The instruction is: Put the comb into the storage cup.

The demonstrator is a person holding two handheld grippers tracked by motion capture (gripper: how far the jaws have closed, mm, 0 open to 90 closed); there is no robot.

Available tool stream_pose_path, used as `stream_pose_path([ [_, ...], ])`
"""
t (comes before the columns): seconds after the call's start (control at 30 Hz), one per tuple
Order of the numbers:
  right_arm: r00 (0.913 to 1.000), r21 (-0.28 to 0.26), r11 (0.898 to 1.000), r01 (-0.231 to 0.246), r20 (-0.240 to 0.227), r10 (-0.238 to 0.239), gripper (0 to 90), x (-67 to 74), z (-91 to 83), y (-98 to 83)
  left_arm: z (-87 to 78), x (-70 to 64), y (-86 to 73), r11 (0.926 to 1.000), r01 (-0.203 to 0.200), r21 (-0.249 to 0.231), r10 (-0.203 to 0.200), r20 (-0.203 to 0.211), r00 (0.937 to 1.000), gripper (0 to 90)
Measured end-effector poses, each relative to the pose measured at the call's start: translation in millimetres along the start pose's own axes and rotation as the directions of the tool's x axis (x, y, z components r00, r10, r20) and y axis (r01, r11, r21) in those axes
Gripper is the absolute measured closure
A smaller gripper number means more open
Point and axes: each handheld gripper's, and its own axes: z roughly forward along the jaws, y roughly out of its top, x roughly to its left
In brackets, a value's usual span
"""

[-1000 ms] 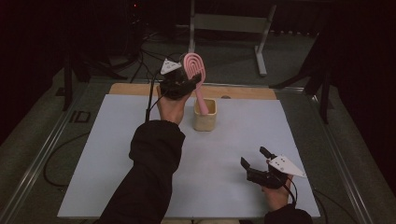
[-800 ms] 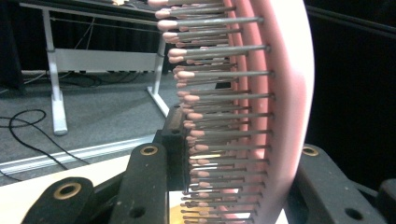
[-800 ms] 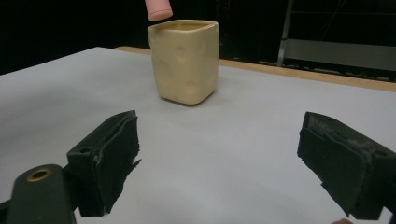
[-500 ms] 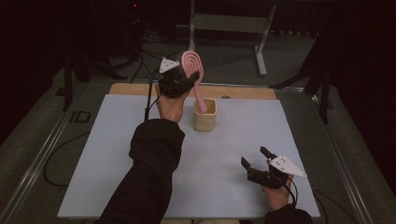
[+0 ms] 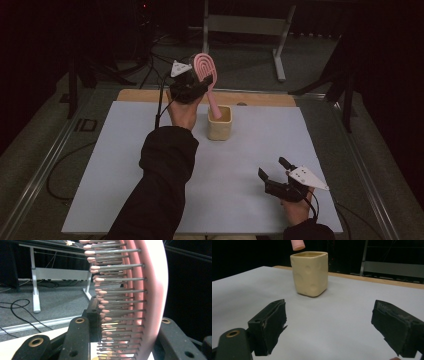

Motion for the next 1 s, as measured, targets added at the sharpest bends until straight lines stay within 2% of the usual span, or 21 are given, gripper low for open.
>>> stream_pose_path([
  [1.0, 1.0, -0.005, 1.0, -0.006, 0.003, 0.006, 12.4, -1.3, -0.2, 0.2, 11.0, 0.2, -5.7, 1.0, -0.001, 0.001, 0.001, -0.011, 0.9999, 64.5],
])
